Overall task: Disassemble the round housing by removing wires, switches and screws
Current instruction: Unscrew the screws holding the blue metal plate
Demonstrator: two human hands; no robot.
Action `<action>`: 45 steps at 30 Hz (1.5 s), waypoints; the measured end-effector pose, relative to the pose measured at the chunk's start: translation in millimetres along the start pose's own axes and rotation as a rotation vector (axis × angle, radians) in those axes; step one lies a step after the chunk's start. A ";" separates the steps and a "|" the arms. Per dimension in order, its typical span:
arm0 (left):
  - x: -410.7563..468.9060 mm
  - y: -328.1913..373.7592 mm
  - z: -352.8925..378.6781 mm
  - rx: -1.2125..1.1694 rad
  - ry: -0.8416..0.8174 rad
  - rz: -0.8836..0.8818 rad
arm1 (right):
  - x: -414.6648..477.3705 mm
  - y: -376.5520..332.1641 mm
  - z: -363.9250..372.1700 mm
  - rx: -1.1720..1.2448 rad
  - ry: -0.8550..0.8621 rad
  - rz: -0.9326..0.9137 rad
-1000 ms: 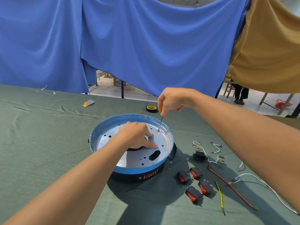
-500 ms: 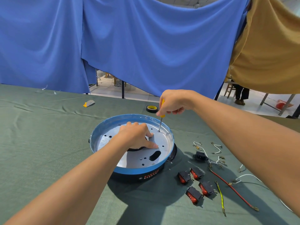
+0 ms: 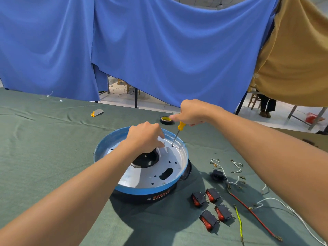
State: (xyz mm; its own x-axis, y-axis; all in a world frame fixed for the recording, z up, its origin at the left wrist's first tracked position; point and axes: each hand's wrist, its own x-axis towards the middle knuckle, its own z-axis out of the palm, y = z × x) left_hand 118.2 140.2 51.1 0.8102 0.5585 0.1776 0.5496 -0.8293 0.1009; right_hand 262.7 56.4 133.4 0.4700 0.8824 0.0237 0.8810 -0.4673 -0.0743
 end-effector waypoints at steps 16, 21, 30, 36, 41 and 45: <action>22.6 23.9 22.7 -0.330 -0.035 -0.071 | -3.6 2.9 3.2 0.027 0.059 -0.121; 23.5 24.2 25.1 -0.354 -0.017 -0.082 | -4.7 4.9 -0.4 0.079 -0.020 -0.154; 24.6 27.3 31.8 -0.264 0.076 -0.094 | -11.9 12.0 2.1 0.065 0.014 -0.222; 21.9 30.6 33.2 -0.159 0.098 -0.047 | -13.7 12.8 2.3 0.056 0.051 -0.213; 20.6 31.9 31.0 -0.102 0.094 -0.023 | -16.6 13.6 -1.7 0.154 0.058 -0.242; 20.8 33.1 30.5 -0.098 0.078 -0.017 | -19.5 22.9 -12.3 0.287 0.125 -0.180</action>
State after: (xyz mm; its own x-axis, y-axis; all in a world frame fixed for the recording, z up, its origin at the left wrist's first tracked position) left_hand 159.4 124.8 28.3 0.7805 0.5730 0.2500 0.5377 -0.8193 0.1993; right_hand 274.5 27.8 143.6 0.3276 0.9270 0.1826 0.9072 -0.2546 -0.3348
